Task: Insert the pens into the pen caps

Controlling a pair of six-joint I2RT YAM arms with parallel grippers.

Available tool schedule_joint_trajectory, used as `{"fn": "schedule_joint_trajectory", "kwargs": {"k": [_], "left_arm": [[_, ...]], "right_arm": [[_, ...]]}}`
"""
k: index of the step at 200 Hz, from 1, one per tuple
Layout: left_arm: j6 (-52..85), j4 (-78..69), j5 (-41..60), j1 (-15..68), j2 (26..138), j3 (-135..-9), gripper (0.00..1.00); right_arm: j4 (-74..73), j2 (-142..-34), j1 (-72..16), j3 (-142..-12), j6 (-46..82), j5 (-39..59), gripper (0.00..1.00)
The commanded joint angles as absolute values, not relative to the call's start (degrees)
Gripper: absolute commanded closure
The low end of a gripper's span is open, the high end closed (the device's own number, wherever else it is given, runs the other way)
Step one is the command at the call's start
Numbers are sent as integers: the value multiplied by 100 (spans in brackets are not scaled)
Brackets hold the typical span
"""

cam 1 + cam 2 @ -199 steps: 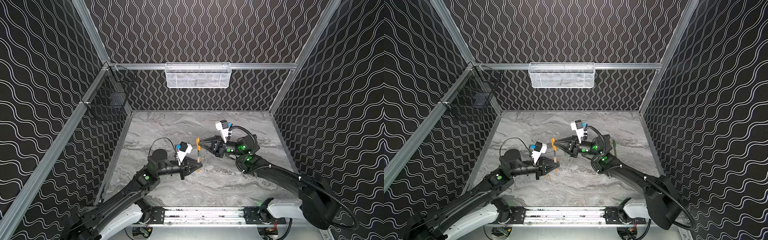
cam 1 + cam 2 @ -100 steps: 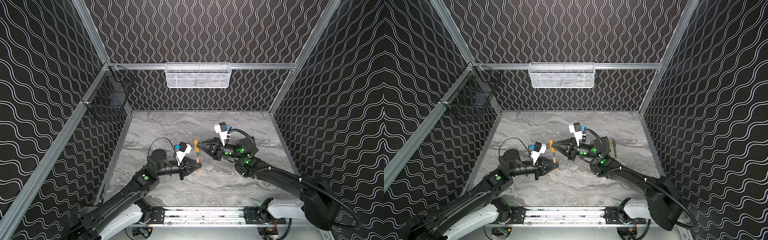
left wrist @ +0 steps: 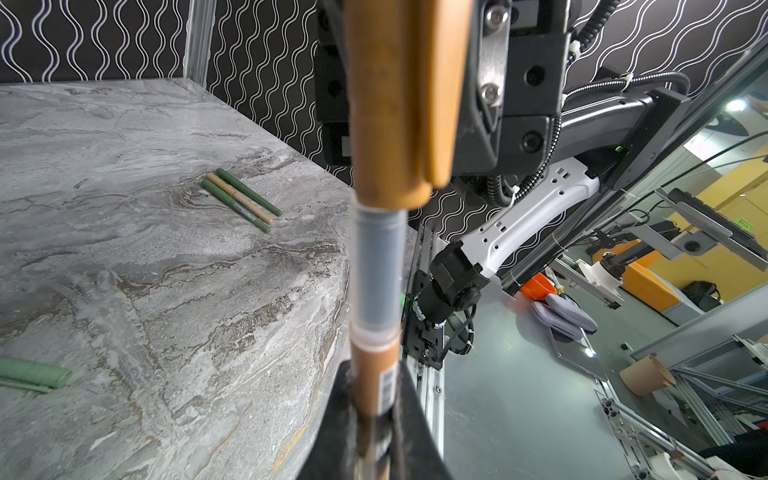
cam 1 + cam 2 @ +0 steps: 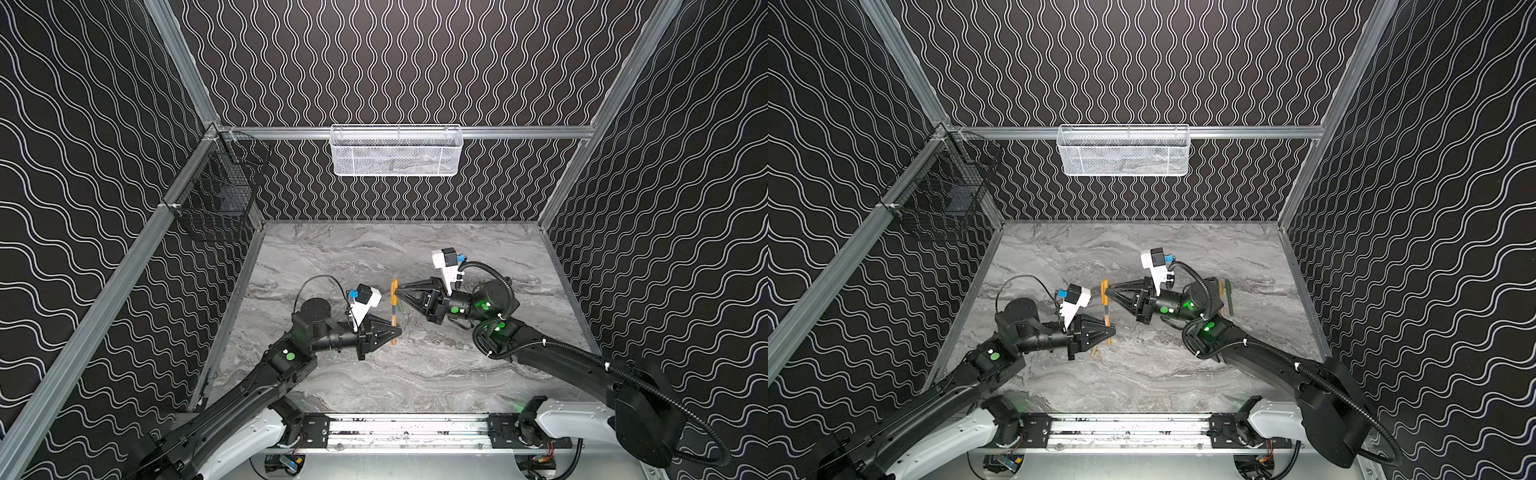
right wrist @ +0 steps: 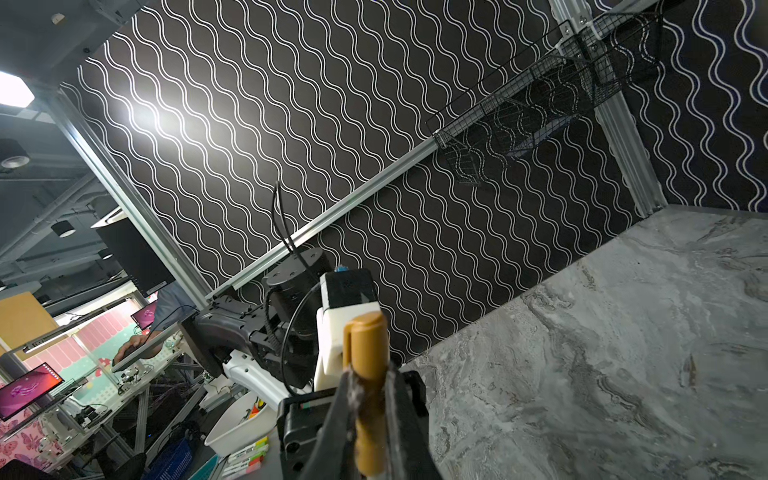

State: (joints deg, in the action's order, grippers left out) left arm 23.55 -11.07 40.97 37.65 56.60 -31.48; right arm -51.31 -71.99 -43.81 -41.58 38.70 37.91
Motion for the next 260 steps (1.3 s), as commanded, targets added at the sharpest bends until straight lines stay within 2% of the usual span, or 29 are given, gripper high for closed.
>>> {"fn": "schedule_joint_trajectory", "kwargs": {"k": [1,64,99,120,150,177,210,260], "left_arm": [[2329,-1753,3858,3723,5720,-3241,100],[2246,-1552,3714,3716,5543,-3300,100],[2134,-1397,3718,3710,5493,-3362,100],[2083,-1336,3744,3709,5521,-3392,100],[2039,-1333,3811,3709,5555,-3409,100],[2045,-1595,4145,3709,5599,-3333,100],[2127,-1964,4425,3709,5572,-3188,100],[2140,-2039,4597,3719,5614,-3191,100]], "right_arm": [[-4792,-7197,-4450,-4218,3753,4166,90],[-4871,-7383,-4466,-4272,3764,4212,89],[-4415,-7166,-4454,-4368,3536,4216,85],[-3829,-6952,-4401,-4550,3236,4284,80],[-3135,-6769,-4285,-4864,2924,4483,62],[-2682,-6783,-4228,-5217,2706,4746,52],[-2140,-6837,-4203,-5596,2368,4838,48],[-1478,-7113,-4201,-6126,1985,5153,46]]}}
